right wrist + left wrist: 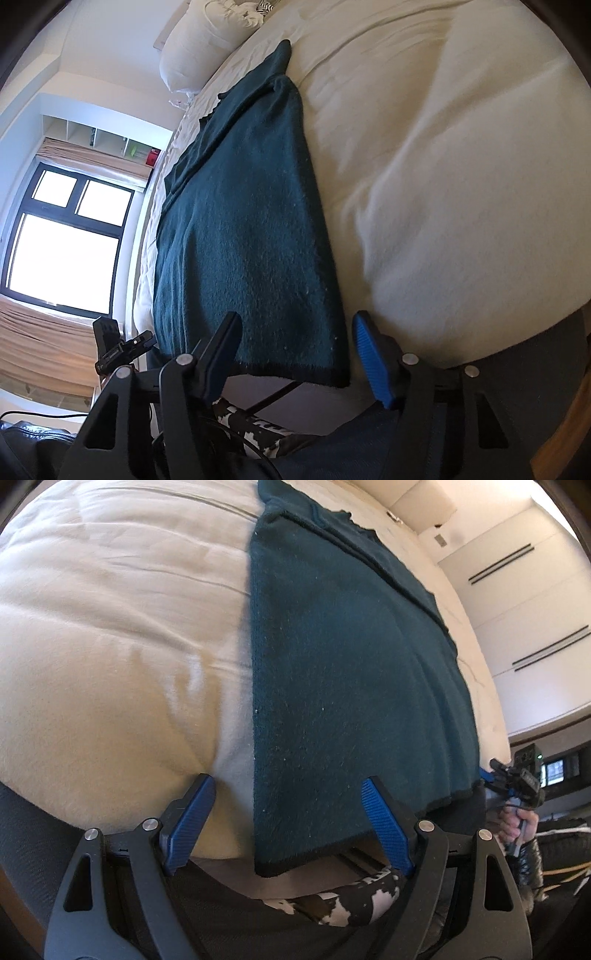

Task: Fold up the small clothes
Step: 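Grasp the sweater hem with both grippers, then lift the hem with both grippers and fold it toward the collar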

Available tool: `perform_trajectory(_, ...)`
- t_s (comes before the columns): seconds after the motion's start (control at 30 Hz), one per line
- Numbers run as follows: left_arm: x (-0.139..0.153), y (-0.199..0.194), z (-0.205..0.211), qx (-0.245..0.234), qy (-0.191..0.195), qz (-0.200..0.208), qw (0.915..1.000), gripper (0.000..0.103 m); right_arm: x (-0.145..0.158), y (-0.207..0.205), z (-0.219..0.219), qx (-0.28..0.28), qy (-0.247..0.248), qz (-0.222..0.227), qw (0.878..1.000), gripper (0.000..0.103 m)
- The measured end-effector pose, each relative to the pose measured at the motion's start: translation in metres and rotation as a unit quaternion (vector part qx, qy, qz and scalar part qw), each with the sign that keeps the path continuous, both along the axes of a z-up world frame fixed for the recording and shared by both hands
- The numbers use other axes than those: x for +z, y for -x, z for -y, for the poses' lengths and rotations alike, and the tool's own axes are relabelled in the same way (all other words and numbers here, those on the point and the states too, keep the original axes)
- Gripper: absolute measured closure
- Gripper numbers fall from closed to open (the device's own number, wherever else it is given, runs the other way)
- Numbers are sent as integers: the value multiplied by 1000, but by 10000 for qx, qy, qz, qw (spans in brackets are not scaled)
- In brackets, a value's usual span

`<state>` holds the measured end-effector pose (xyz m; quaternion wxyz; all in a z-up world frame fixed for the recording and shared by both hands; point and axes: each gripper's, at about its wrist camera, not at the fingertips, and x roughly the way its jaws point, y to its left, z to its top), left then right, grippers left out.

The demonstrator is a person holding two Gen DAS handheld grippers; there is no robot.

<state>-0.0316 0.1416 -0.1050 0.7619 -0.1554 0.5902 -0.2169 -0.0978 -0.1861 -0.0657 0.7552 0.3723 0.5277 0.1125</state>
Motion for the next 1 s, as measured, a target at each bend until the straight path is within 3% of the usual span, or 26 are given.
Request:
perform_trajectory(0.1,-1,-5,6,-50,-64,-15,10000,26,1,3,1,-10,-18,-22,10000,38)
perform_trajectory(0.23,-5,-4,6,-22,-87,-160,9998,70,1,5,3,-69,-42,-44,10000,38)
perform_trajectory(0.27,-8,-4,5,-6,-72,-217,9997,72,2,5,4,-79,-47,-58,9999,38)
perform_trajectory(0.5,-18,-3,16,-163,-8,-476,9987,68,-4,4,7,-95,-225,-102,9997,38)
perform_trajectory(0.57,-22,-6,10,-12,290,-581,9979,60,-5,2,7,-88,-255,-120,9996,38)
perform_trajectory(0.73,-25,-5,2,53,591,-572,9966,59,-10,1,5,32,-332,-224,9992,42)
perform_trajectory(0.87,-28,-7,-12,172,698,-615,9955,79,-11,2,7,34,-364,-240,9990,46)
perform_trajectory(0.93,-30,-6,-19,209,782,-638,9947,84,-12,2,5,113,-358,-271,9989,49)
perform_trajectory(1.0,-31,-6,-22,221,815,-648,9943,88,-13,2,3,172,-329,-314,9988,61)
